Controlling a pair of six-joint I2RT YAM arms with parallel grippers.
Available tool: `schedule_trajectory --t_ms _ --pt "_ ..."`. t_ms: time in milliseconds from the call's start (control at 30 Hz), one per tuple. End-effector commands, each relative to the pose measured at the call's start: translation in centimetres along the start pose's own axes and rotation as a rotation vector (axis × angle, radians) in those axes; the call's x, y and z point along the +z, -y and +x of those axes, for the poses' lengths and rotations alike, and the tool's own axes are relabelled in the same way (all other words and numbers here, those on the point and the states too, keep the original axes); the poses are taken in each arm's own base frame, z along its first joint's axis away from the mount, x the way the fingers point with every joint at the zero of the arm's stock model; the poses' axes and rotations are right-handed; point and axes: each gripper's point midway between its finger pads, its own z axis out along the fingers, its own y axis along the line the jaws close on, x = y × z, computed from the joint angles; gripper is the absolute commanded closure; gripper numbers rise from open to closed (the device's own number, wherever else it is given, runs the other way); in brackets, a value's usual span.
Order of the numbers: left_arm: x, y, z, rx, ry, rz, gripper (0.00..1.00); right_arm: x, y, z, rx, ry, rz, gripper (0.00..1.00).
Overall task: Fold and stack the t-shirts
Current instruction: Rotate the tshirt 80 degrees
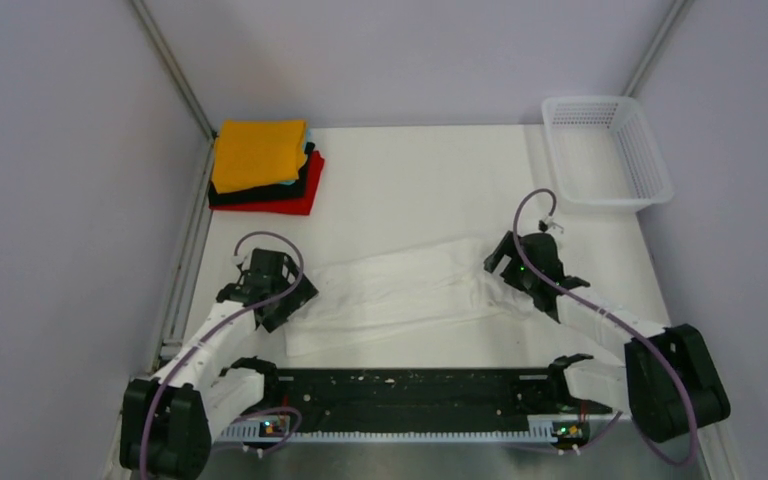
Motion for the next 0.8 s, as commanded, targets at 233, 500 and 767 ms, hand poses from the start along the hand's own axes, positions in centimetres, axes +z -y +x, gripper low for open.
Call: schedule_trajectory --t_ms 233,500,767 --pt "0.6 1.8 5.1 -0.004 -0.177 0.178 0.01 8.6 -4.9 -9.8 -0.237 0.062 0.046 0.05" --pt "-0.8 2.8 8.7 0.012 -0.218 0.194 0.01 19.4 -9.5 -9.9 -0.262 -0.129 -0.007 0.06" --pt "-0.6 2.7 11.3 -0.005 -0.274 0.188 0.01 28.3 -17.0 -10.0 -0.209 -0.246 -0.255 0.06"
